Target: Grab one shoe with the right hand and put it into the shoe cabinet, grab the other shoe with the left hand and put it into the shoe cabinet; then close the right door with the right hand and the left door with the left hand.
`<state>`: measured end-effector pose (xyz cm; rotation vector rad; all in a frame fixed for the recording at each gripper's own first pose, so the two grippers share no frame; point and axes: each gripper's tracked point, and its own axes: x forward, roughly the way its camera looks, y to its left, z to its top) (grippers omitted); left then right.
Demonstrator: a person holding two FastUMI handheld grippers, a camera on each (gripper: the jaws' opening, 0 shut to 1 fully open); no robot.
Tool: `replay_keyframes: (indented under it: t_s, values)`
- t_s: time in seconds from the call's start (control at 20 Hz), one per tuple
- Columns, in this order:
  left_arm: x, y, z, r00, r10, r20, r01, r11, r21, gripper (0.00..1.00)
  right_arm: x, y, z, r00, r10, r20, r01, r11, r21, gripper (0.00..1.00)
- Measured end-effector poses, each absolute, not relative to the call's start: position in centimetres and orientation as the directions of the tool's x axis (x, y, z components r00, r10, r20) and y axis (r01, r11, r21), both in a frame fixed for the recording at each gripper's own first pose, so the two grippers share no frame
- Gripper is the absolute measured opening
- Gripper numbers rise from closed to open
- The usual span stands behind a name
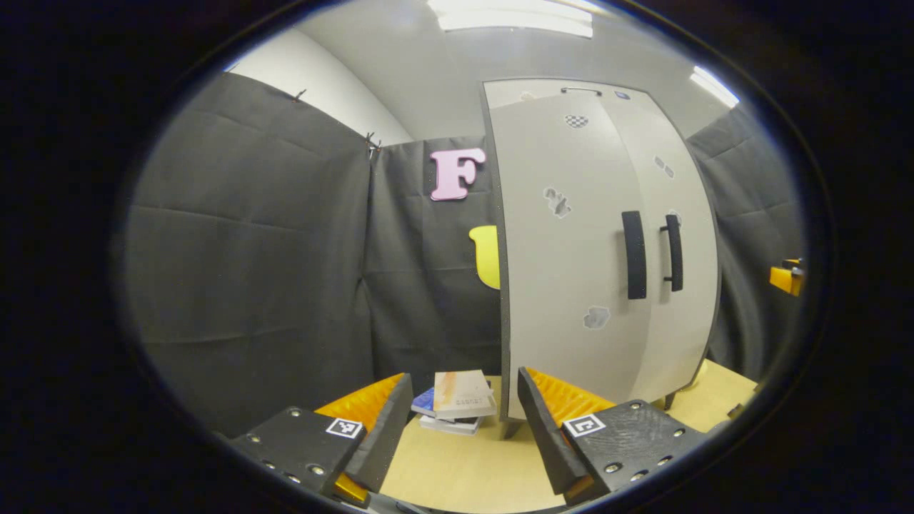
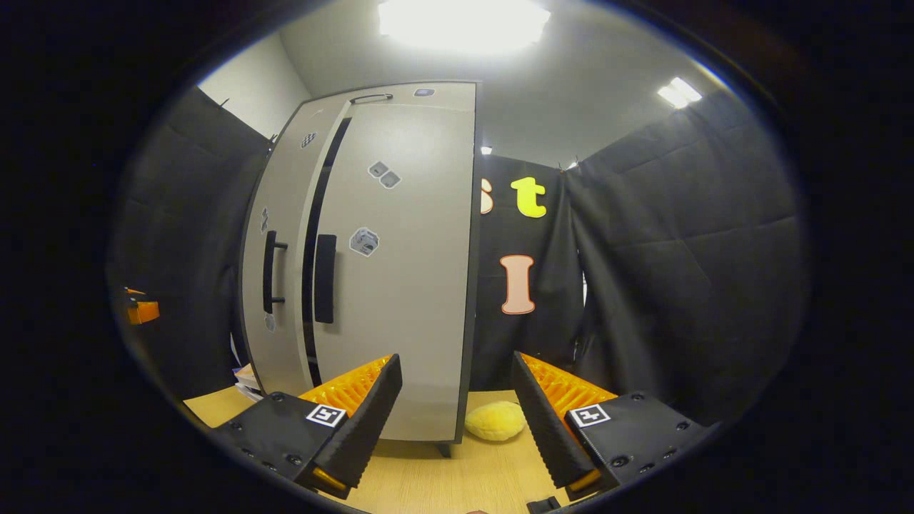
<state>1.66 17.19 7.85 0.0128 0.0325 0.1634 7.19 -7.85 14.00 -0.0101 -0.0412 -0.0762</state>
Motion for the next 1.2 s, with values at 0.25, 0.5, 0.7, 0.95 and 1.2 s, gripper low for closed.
replay_keyframes:
  t_s: [0.25, 0.5, 0.7, 0.95, 1.2]
  values:
    - [1.7, 16.8, 7.9, 0.987, 0.156, -0.023, -0.156, 0.987, 0.025, 0.92, 7.0, -8.0, 14.4, 0.995, -0.087, 0.05, 0.087, 0.996, -0.002, 0.98]
    - [2.2, 16.6, 7.8, 0.989, 0.149, -0.022, -0.149, 0.989, 0.027, 0.86, 6.9, -8.0, 14.4, 0.995, -0.092, 0.049, 0.093, 0.996, -0.008, 0.98]
    - [2.4, 16.4, 7.6, 0.989, 0.145, -0.021, -0.144, 0.989, 0.03, 0.86, 7.0, -7.9, 14.4, 0.994, -0.094, 0.048, 0.096, 0.995, -0.021, 0.98]
    - [3.2, 16.0, 7.5, 0.991, 0.135, -0.02, -0.134, 0.99, 0.043, 0.86, 7.3, -7.5, 14.9, 0.994, -0.093, 0.065, 0.095, 0.995, -0.033, 0.98]
    - [3.9, 15.8, 7.5, 0.991, 0.131, -0.015, -0.131, 0.99, 0.047, 0.85, 7.9, -7.5, 14.9, 0.993, -0.097, 0.069, 0.1, 0.994, -0.04, 0.98]
